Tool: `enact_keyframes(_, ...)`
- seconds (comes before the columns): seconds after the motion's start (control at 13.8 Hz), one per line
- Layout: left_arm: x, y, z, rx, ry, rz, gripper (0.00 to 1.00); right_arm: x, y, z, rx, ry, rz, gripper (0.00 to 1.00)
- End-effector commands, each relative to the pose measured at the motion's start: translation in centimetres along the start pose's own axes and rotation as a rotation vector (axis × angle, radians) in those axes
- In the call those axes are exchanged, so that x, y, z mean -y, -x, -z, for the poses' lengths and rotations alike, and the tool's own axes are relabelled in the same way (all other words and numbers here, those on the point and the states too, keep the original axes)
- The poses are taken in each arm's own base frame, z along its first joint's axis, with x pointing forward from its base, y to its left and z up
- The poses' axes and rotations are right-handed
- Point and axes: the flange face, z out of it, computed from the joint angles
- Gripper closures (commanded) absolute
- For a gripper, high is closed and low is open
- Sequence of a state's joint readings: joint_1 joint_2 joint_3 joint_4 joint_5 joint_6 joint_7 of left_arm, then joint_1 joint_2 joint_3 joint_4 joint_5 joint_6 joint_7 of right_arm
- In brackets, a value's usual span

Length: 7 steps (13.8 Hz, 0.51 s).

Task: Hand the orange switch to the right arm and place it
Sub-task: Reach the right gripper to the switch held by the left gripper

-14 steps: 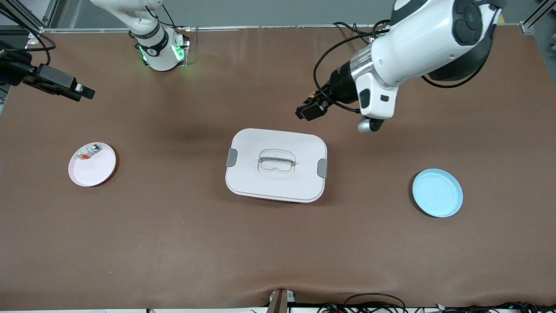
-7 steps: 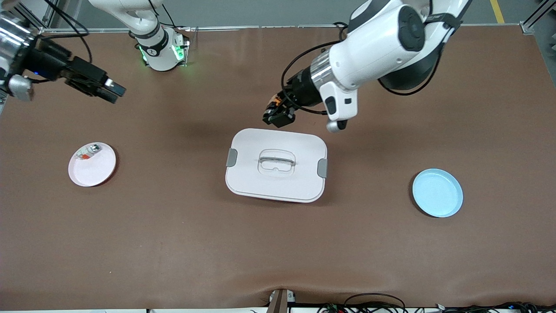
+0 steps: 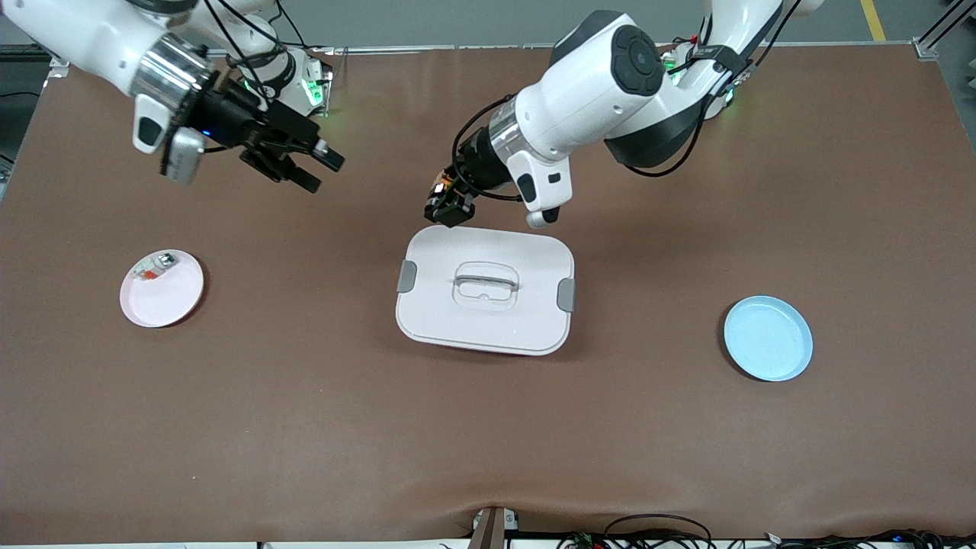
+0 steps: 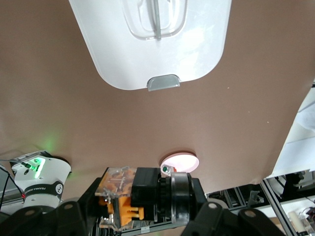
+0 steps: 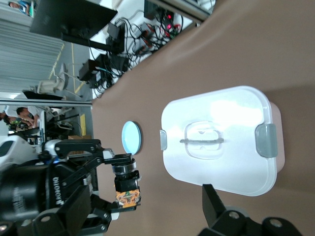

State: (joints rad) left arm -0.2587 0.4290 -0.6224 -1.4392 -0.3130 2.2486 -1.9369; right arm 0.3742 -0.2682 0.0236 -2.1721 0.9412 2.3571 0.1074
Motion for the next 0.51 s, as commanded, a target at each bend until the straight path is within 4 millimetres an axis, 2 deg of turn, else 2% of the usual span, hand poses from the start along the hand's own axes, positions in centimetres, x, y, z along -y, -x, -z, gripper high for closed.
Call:
enact_keyframes(0.0, -0.5, 0.1, 0.0, -0.006, 0.017, 0.012, 0.84, -0.5, -0.3, -3.1, 0.038, -0.001, 0.013, 0.0)
enact_keyframes(0.15, -0.5, 0.1, 0.1, -0.005, 0.02, 0.013, 0.84, -0.4, 0.2, -5.0, 0.068, 0.009, 0.016, 0.0)
enact_keyframes(0.44, -0.6, 0.0, 0.1, -0.005, 0.021, 0.015, 0.84, 0.5, 1.7, -7.5, 0.102, -0.053, -0.042, 0.0)
